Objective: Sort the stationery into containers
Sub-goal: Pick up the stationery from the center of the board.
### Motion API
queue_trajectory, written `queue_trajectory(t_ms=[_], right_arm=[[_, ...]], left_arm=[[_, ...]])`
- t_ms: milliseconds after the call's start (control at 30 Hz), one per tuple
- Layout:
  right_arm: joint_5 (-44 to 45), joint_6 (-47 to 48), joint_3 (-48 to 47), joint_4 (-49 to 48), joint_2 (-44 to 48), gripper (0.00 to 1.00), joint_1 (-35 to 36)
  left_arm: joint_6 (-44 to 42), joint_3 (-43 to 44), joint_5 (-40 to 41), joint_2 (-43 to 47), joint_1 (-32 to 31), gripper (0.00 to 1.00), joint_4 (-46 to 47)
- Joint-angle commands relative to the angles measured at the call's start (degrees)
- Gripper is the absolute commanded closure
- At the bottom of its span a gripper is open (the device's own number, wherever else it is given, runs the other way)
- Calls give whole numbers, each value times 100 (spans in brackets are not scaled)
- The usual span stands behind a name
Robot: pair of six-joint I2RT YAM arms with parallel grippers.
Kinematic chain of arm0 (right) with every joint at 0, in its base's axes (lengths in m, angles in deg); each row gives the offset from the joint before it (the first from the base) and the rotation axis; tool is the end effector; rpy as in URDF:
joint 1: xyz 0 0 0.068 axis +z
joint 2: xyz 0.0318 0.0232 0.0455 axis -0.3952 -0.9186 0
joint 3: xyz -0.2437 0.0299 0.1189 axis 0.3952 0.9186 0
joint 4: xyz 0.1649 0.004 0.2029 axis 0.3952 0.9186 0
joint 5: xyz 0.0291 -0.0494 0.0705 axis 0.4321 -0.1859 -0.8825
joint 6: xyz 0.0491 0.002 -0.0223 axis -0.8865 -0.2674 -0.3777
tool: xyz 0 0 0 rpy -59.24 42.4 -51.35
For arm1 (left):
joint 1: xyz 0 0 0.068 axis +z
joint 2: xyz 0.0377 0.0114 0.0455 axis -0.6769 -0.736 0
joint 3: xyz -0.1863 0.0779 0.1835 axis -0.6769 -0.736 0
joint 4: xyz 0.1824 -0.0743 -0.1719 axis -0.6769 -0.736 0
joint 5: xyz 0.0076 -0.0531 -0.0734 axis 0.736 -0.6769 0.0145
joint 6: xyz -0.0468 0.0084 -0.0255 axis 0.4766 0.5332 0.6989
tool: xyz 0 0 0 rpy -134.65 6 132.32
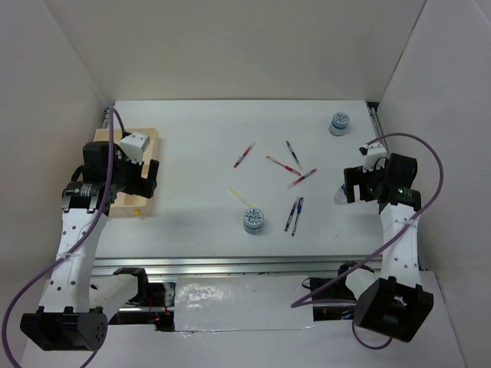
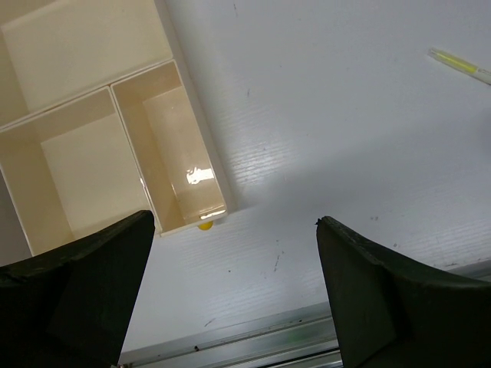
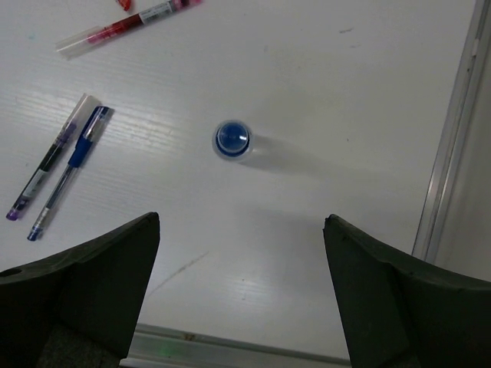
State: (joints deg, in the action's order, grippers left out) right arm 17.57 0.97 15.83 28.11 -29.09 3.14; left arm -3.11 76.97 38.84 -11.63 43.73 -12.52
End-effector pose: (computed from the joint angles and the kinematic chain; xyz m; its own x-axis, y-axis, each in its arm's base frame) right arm 0.1894 -0.0571 0.2937 -0.6422 -0.2156 -0.7356 -0.1996 0.9736 -0.1110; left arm 0.1924 -0.0005 0.3626 -0.5692 0.1672 -0.8050 0.1812 0.9805 0.0755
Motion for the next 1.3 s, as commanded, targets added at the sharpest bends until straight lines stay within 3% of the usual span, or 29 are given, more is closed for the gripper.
queue_trajectory(t_ms=[0, 133, 367, 500, 833, 1267], right_arm=[[-331, 178, 88, -871, -259, 8, -34], [-604, 230, 194, -1100, -505, 12, -16], [-604, 301, 378, -1557, -892, 2, 19], [-666, 432, 492, -1715, -1164, 3, 54], [-666, 415, 695, -2348, -1621, 16, 265], [-666, 336, 695, -2586, -2035, 46, 423]], left_arm=[[15, 59, -189, -94, -33, 1, 270], [-2, 86, -137, -182, -33, 1, 278], [33, 77, -66, -244, -42, 1, 349], [68, 103, -40, -296, -42, 1, 375], [51, 165, 92, -384, -69, 1, 392], [7, 235, 215, -481, -69, 1, 401]])
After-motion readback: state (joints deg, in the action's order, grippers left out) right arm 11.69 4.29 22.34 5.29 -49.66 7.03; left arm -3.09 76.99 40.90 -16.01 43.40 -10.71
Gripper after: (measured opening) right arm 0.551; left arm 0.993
